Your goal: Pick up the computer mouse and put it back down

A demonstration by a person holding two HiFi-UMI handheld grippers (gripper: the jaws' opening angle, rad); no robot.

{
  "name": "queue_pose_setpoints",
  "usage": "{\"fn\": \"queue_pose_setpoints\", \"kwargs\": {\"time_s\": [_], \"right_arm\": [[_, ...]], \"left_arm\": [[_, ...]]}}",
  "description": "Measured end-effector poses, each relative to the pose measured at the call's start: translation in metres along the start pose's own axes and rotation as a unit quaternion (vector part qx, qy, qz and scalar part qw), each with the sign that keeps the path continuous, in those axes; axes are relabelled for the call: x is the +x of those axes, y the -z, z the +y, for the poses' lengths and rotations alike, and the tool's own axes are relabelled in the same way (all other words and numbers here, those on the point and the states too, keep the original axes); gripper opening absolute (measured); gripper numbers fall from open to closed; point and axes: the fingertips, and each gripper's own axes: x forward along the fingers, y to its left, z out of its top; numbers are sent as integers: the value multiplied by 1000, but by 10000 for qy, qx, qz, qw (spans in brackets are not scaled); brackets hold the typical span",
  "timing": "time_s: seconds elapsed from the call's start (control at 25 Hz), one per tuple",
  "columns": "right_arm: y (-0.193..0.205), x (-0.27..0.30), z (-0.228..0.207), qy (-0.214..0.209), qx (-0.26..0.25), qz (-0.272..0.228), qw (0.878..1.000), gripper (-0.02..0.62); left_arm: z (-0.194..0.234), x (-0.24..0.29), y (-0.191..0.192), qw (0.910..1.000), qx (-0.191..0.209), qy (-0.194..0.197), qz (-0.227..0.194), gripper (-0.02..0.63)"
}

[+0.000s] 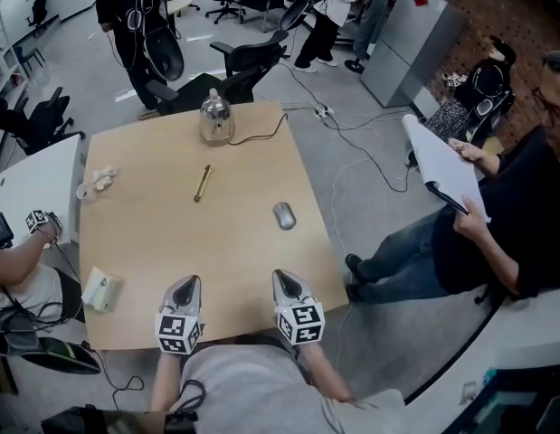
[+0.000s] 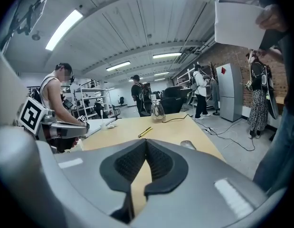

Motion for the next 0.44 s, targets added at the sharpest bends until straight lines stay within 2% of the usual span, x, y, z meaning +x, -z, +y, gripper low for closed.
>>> {"fn": "queue_pose_setpoints", "kwargs": {"time_s": [0.44], "right_arm": [[-2,3,1,-38,-38,-11,10000,6]], "left_arm": [[0,1,1,10000,4,1,6,20]]}}
